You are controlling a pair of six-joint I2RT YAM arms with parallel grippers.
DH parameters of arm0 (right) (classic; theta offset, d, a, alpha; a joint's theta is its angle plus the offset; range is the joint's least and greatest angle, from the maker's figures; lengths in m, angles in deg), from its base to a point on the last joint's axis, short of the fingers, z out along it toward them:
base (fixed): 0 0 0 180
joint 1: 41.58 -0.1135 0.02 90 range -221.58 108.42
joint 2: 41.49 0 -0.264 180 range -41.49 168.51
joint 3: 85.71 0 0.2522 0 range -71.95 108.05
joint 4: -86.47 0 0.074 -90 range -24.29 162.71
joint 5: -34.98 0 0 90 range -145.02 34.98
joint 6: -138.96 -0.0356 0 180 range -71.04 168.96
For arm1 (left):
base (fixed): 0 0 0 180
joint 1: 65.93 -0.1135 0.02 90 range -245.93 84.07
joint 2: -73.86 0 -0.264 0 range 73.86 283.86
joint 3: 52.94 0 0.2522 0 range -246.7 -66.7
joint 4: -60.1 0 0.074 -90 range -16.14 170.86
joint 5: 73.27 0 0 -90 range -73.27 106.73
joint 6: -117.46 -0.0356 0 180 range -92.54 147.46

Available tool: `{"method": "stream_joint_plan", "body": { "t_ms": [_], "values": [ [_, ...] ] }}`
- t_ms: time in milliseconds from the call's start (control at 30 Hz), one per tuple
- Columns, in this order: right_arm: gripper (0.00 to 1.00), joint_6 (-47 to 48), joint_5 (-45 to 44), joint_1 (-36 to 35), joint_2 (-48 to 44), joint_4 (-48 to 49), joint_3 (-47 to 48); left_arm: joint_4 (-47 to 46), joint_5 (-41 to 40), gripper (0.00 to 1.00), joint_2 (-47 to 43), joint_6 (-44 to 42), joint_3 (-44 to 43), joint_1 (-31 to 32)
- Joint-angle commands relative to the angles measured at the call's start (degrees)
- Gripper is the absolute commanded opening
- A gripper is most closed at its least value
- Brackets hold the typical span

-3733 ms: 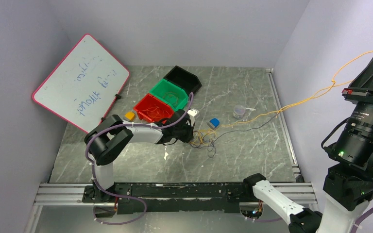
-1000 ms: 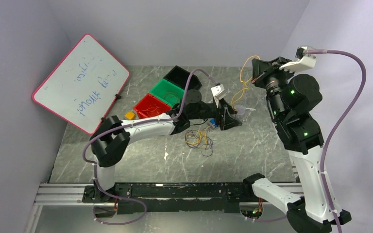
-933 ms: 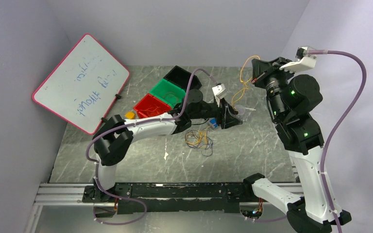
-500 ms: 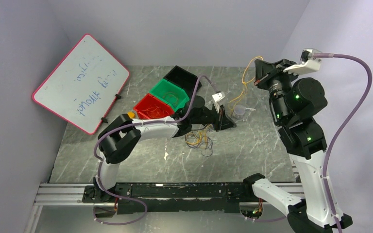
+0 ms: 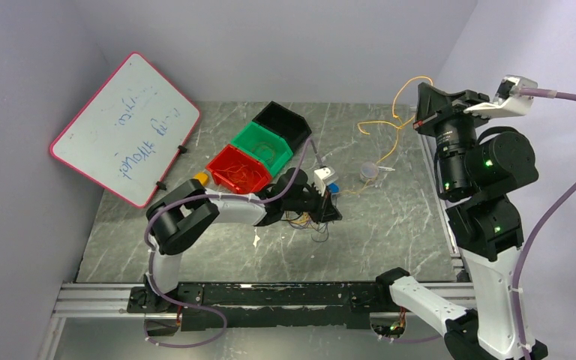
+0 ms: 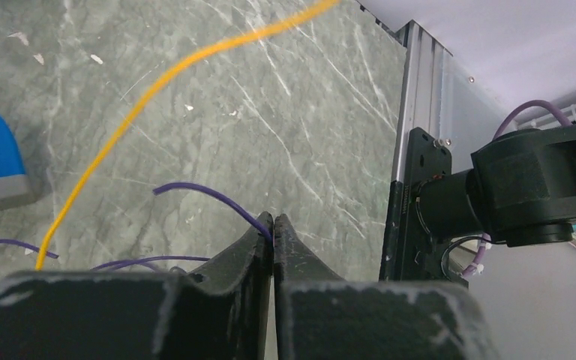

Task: Untangle the cables

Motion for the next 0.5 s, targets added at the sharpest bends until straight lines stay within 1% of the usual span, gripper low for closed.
{"method": "stream_joint_plan", "body": {
  "t_ms": [0, 67, 133, 200, 333, 467],
  "values": [
    [0.00, 1.42, -1.33, -0.24, -0.27, 0.68, 0.19, 1.51, -2.97, 0.15, -3.69, -2.68, 1.51, 0.34],
    [0.00, 2.15, -1.62, -0.24, -0.09, 0.29, 0.65, 2.90, -4.30, 0.28, -5.58, -5.38, 3.11, 0.34],
    [0.00, 2.81, -2.14, -0.27, -0.05, -0.17, 0.84, 3.74, -6.48, 0.42, -8.63, -6.20, 5.32, 0.34],
    [0.00, 3.42, -2.90, -0.27, -0.24, -0.59, -0.22, 5.69, -9.57, 0.52, -12.10, -6.93, 7.23, 0.34],
    [0.00, 3.15, -4.42, -0.25, -1.68, -0.78, -3.74, 9.36, -16.81, 0.63, -18.69, -7.77, 10.66, 0.34],
    [0.00, 3.18, -4.80, -0.24, -2.11, -1.83, -4.96, 12.25, -21.79, 0.74, -23.84, -9.74, 11.91, 0.18]
  ]
}}
